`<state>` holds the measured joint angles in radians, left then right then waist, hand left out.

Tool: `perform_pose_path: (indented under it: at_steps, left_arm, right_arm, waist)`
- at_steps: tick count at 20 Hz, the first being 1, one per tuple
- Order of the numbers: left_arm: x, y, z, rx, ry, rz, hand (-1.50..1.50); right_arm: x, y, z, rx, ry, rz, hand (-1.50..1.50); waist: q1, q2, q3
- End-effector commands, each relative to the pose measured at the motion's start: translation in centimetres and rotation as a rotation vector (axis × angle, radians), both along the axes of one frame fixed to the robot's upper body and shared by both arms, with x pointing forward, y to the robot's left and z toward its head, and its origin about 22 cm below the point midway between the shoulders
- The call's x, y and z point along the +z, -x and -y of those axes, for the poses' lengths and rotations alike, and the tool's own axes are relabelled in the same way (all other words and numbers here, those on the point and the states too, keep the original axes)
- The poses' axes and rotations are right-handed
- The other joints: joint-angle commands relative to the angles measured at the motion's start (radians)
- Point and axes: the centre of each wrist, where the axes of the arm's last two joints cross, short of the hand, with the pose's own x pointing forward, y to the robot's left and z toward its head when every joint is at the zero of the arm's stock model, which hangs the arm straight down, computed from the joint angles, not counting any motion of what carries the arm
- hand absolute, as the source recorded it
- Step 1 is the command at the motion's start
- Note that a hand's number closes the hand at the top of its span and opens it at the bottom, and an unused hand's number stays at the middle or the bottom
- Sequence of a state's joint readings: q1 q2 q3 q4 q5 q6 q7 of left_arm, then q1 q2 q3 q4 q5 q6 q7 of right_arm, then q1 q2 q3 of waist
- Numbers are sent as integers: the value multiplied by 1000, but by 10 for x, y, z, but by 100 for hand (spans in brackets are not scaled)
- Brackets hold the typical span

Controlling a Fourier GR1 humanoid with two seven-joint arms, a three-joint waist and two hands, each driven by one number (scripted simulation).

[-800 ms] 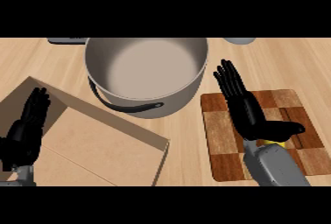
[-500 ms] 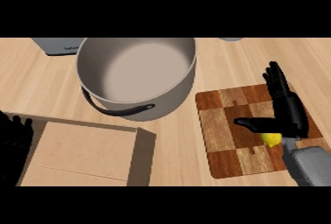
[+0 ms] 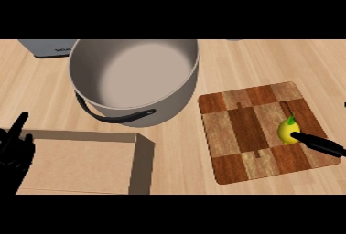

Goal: Pick the lemon from the cutting board and place it in the pot

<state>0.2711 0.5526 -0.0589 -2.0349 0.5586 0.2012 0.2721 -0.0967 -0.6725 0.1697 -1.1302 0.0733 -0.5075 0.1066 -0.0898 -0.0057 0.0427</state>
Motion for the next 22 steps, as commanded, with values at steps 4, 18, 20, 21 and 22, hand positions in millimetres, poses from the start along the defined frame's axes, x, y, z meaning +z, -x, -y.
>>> perform_pose_path:
  at_steps: [4,18,20,21,22]
  left_arm:
    - [-15,-12,36,-198,49,-45,0]
    - [-25,-9,42,-211,39,-65,0]
    - [-25,-13,44,-217,41,-64,0]
    - [-27,-10,52,-239,53,-57,0]
    - [-32,-15,43,-219,49,-65,0]
  right_arm:
    - [32,-15,-4,-64,189,-170,-150]
    - [142,-57,-94,-159,46,-445,-150]
    - [157,-60,-109,-145,5,-445,-150]
    - [148,-58,-119,-145,-12,-445,-150]
    - [142,-59,-122,-149,-25,-446,-150]
  waist:
    - [11,15,-57]
    - [11,4,-53]
    - [13,7,-51]
    - [14,7,-51]
    - [19,13,-50]
